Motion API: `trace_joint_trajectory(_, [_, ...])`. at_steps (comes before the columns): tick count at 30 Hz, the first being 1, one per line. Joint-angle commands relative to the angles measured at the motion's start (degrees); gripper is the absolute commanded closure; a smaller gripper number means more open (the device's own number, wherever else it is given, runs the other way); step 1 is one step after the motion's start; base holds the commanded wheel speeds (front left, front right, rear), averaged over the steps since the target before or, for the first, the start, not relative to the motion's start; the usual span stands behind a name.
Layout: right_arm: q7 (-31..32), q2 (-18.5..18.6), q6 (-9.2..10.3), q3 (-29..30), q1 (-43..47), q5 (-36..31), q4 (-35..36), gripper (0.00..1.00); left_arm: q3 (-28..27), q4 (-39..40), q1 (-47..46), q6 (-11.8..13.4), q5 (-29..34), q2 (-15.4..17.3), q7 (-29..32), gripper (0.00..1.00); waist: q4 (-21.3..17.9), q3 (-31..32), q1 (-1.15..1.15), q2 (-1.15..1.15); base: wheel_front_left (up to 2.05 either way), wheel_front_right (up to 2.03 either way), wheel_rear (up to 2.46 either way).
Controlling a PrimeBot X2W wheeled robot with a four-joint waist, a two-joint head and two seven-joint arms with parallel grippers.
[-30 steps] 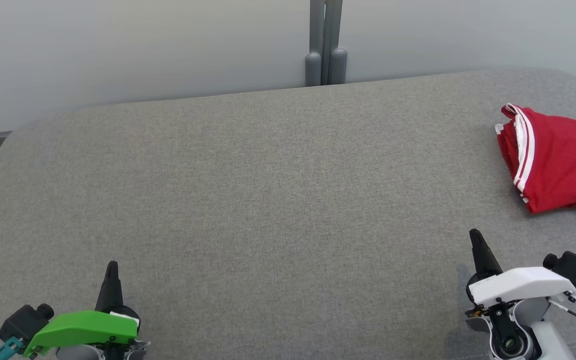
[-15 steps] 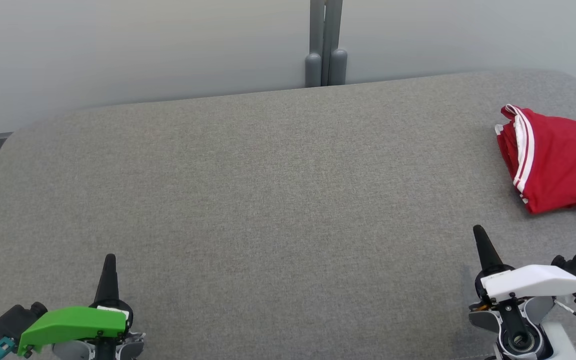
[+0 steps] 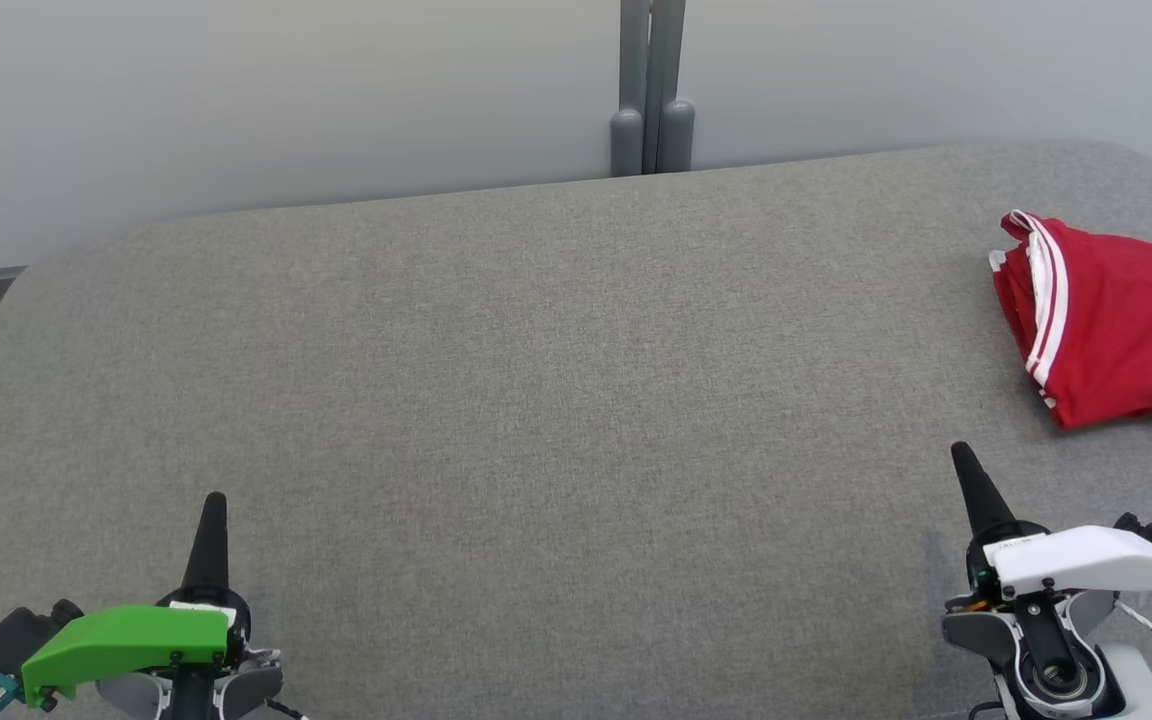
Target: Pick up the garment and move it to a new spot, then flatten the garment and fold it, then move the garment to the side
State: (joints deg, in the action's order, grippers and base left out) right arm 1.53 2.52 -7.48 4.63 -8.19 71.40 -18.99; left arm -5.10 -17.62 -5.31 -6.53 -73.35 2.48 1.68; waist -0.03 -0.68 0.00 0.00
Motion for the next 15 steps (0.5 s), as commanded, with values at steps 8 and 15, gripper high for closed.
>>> trace_joint_trajectory(8, [1.4,0.4,-0.03,0.6,0.6,5.3,1.6,1.0,-0.5,1.2,-1.2,-0.5,-5.1,0.5,1.3,1.0,0.0,0.1,0.0,0.0,0.0,0.0,0.0])
trace_joint_trajectory(15, [2.2,0.4,-0.03,0.9,0.9,8.9,2.3,1.0,-0.8,1.7,-1.4,-0.6,-8.3,0.5,2.1,1.0,0.0,0.2,0.0,0.0,0.0,0.0,0.0])
